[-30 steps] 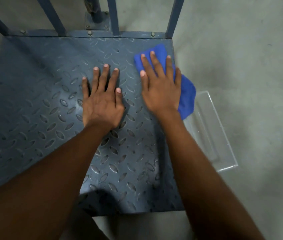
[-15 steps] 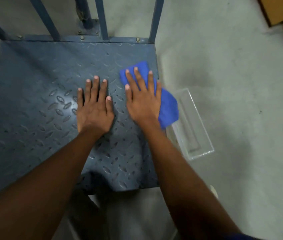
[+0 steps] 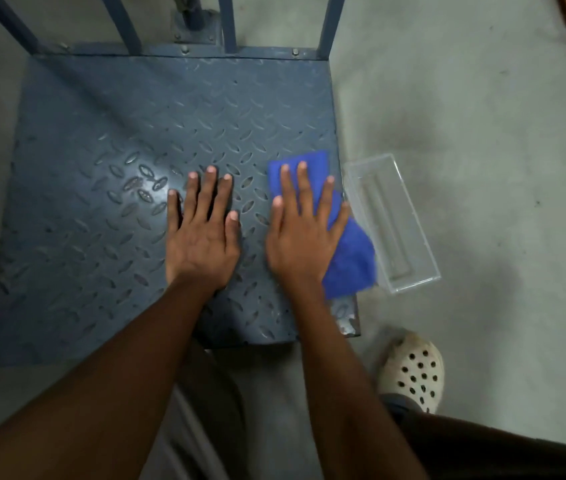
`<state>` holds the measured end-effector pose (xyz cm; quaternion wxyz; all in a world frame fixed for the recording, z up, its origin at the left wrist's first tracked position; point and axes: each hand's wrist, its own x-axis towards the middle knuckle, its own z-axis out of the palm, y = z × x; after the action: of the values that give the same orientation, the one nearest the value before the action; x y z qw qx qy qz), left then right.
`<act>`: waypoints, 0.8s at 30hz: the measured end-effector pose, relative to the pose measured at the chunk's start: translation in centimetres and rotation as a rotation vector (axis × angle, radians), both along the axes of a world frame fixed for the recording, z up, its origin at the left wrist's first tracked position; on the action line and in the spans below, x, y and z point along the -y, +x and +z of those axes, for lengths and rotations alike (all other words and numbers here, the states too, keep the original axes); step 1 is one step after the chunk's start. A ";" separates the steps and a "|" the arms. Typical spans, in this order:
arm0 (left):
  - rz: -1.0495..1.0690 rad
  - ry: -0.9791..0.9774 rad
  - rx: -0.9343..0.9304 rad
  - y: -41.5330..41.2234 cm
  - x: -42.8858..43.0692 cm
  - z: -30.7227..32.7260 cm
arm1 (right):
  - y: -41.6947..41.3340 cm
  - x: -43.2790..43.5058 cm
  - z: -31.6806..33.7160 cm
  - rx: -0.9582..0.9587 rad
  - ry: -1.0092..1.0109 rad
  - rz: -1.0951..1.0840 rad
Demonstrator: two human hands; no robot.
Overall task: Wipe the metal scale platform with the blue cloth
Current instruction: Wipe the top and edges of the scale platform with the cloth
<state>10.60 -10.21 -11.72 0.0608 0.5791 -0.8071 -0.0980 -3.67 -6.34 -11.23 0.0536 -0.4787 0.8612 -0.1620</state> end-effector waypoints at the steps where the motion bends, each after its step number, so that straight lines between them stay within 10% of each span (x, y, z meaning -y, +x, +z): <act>1: -0.006 -0.001 -0.006 0.1 0.0 0.0 | 2.1 -2.9 0.1 -0.005 0.013 0.074; 24: -0.001 0.017 0.005 0.1 0.2 0.6 | -1.5 -3.9 -0.4 -0.060 0.059 0.186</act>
<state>10.67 -10.40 -11.17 0.0539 0.5794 -0.8067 -0.1033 -5.18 -2.44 -11.64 0.0570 -0.5596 0.8185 -0.1166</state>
